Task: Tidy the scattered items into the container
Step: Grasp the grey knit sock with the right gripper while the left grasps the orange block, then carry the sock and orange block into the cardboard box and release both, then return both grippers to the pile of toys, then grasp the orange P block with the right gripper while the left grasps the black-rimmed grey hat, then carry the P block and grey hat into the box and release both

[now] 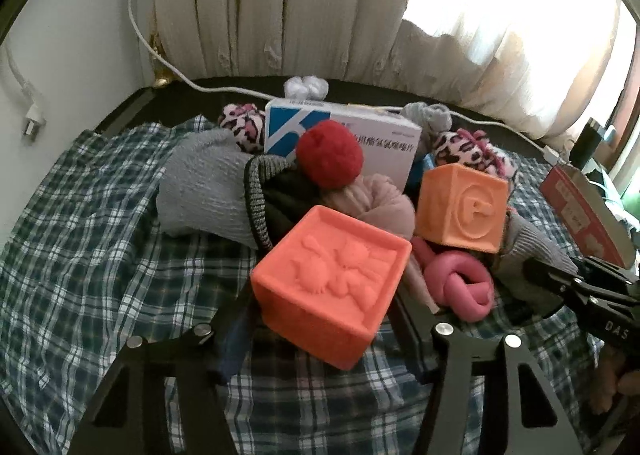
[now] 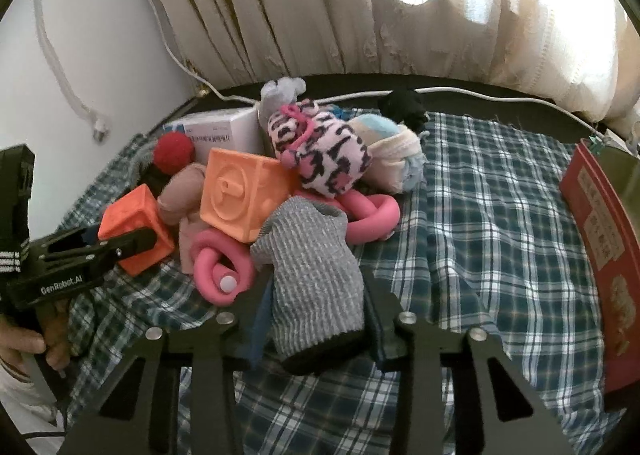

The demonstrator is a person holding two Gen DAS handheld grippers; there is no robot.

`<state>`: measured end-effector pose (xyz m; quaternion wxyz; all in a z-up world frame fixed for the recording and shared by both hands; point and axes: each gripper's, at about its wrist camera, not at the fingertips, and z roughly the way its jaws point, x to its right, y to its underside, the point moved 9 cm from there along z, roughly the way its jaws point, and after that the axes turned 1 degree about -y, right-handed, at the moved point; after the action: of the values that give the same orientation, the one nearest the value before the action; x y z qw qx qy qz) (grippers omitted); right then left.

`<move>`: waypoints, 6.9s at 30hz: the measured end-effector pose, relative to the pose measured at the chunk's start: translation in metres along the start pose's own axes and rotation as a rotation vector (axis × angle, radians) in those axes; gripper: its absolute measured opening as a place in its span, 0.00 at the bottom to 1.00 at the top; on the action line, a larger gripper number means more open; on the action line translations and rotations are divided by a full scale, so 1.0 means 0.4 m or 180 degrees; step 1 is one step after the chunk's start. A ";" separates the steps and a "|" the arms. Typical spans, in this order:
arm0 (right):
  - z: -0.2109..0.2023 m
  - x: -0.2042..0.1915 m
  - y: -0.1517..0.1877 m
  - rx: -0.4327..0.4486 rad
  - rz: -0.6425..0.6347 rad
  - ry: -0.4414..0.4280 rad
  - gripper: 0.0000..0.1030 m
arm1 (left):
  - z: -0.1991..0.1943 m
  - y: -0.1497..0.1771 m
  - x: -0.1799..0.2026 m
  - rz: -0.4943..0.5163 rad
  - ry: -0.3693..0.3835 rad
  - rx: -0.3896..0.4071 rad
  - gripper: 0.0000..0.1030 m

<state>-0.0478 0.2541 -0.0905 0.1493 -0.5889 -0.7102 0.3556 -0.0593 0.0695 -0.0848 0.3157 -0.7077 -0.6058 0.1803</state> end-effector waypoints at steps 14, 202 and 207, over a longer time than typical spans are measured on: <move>-0.130 0.067 -0.028 0.0453 0.0260 0.0118 0.42 | -0.062 -0.052 0.119 0.0168 0.0199 0.0165 0.61; -0.098 -0.089 -0.203 0.1060 -0.0006 0.0402 0.53 | -0.181 -0.217 -0.088 -0.0620 0.0007 0.1262 0.06; -0.188 -0.044 -0.205 0.1291 0.0128 0.0444 0.53 | -0.233 -0.240 -0.022 -0.0465 0.0051 0.1357 0.06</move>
<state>-0.0555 0.2580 0.0218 0.3064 -0.5841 -0.6001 0.4526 -0.0731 0.0461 0.0467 0.4751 -0.5806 -0.6012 0.2753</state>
